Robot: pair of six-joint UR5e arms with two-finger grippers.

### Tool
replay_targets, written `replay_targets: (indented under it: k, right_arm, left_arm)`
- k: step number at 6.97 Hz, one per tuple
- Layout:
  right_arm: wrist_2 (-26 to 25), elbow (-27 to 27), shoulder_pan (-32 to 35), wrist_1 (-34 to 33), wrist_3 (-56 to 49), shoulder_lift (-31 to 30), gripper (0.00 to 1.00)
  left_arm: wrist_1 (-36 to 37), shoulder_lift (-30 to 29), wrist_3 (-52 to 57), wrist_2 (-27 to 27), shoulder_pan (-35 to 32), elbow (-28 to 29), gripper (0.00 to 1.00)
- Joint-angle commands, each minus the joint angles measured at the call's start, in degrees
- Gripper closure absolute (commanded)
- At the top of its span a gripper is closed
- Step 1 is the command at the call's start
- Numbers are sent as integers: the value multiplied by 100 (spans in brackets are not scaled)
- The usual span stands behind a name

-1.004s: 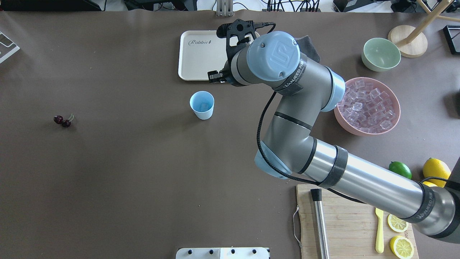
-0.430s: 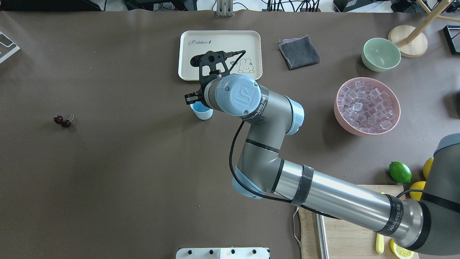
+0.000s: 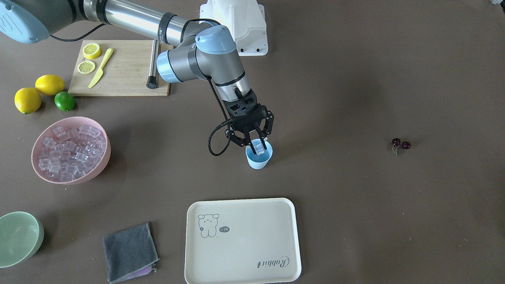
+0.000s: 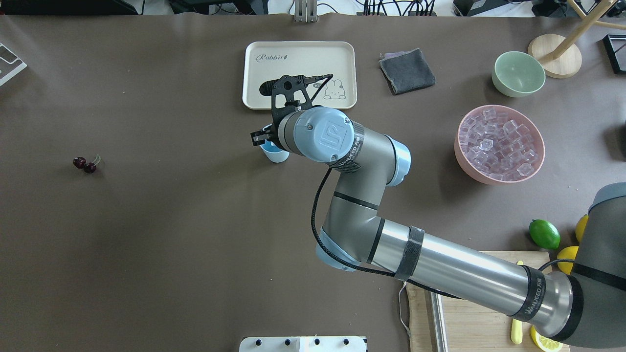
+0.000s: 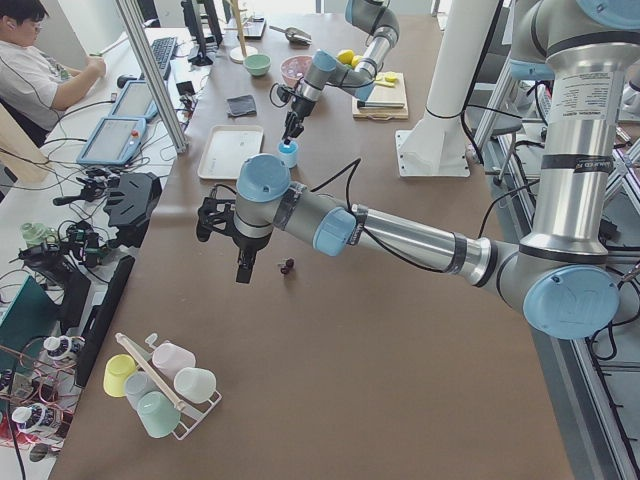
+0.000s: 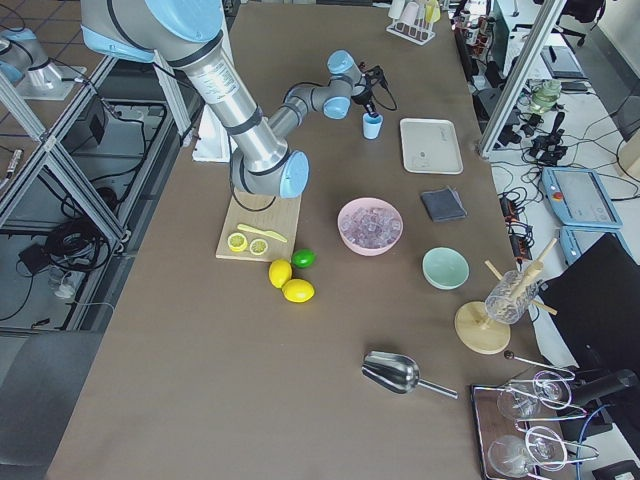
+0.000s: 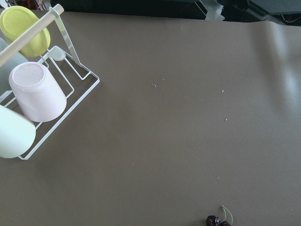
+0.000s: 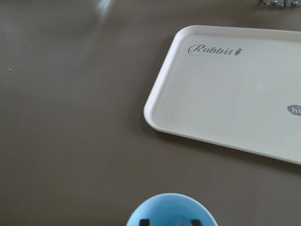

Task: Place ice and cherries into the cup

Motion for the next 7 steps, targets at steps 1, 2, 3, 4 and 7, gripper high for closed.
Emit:
replay_targets:
  k: [1,2,3,4,7]
  right_arm:
    - [198,174,212,-17,-89,-29,1]
    - [1052,340,693,-52,-90,-82,0]
    - [1583,594,1054,-52,-168,-395,0]
    - [2250,971,1615,-61,-578,-877,0]
    - [4175,1010,3206,-61,-1485,-1644,0]
  left_arm:
    - [25,-110,-13,-9,1,-67,2]
    - [34,-363,-4,0,106,-85,2]
    - [78,-514,-12,-61,185,-76,2]
    - [87,-698,-13,-61,395,-41,2]
    - [17,-1174,84,122,1142,494,2]
